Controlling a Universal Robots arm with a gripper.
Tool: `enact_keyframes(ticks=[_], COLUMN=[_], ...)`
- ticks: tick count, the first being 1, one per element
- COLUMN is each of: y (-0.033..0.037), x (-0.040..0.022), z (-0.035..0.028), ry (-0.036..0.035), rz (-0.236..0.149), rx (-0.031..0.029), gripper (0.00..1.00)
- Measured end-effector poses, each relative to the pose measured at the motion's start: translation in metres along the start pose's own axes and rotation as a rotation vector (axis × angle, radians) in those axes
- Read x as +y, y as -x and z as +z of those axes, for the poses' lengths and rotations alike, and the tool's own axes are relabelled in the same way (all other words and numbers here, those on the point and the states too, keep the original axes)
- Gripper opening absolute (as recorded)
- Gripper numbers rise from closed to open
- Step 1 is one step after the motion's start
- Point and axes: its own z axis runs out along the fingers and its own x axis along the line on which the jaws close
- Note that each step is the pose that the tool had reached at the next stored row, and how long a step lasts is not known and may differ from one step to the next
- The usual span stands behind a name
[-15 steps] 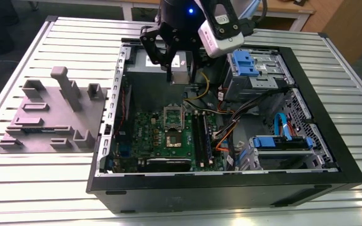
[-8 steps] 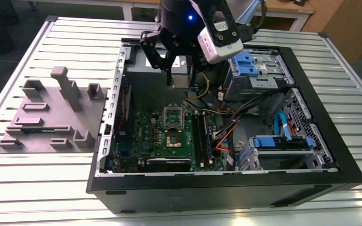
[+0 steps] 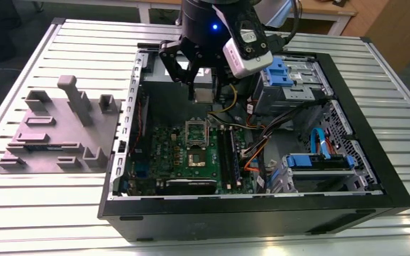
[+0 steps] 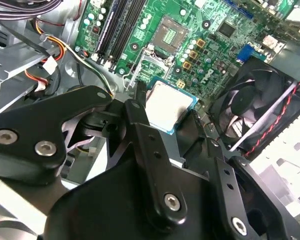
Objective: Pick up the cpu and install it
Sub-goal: 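Place the cpu into insertion slot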
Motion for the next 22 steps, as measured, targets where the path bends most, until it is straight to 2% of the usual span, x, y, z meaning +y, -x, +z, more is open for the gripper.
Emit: enact_keyframes(ticks=[3,10,13,16,22], y=[0.0000,0.0000,0.0000,0.0003,0.0055], x=[-0.0001,-0.0001,-0.0024,-0.0082,-0.0088], z=[0.0033,0.0049,0.0103,0.0156,0.0265], ry=[0.0002,-0.0019,-0.0021,-0.0020,-0.0020], rz=[0.000,0.000,0.000,0.000,-0.015], rx=[0.0001,0.0000,0.0001,0.0000,0.0002], gripper=[0.48,0.48,0.48,0.48,0.48])
